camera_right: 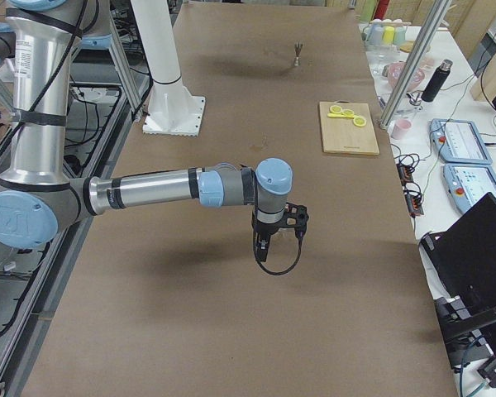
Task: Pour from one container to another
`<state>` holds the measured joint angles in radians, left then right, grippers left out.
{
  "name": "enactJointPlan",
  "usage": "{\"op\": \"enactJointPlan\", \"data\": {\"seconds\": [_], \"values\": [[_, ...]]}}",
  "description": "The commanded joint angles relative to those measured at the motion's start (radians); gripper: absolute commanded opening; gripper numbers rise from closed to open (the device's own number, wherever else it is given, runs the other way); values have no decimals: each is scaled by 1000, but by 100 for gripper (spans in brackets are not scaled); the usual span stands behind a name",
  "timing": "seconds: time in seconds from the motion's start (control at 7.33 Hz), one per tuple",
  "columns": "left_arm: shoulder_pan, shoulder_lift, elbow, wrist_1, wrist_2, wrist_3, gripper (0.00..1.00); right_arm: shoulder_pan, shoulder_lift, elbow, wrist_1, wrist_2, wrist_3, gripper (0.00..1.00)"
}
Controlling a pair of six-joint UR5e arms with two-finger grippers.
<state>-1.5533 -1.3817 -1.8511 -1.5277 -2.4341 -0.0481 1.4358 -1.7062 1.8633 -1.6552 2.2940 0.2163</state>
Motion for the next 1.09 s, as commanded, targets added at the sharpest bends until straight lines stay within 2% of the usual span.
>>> {"op": "enactJointPlan", "data": {"seconds": [0.0, 0.95], "values": [[-1, 19, 0, -76, 1, -1, 98, 0, -1, 4, 0, -1, 0, 100], [2, 29, 9, -86, 1, -2, 98, 0, -3, 4, 0, -1, 0, 100]]}}
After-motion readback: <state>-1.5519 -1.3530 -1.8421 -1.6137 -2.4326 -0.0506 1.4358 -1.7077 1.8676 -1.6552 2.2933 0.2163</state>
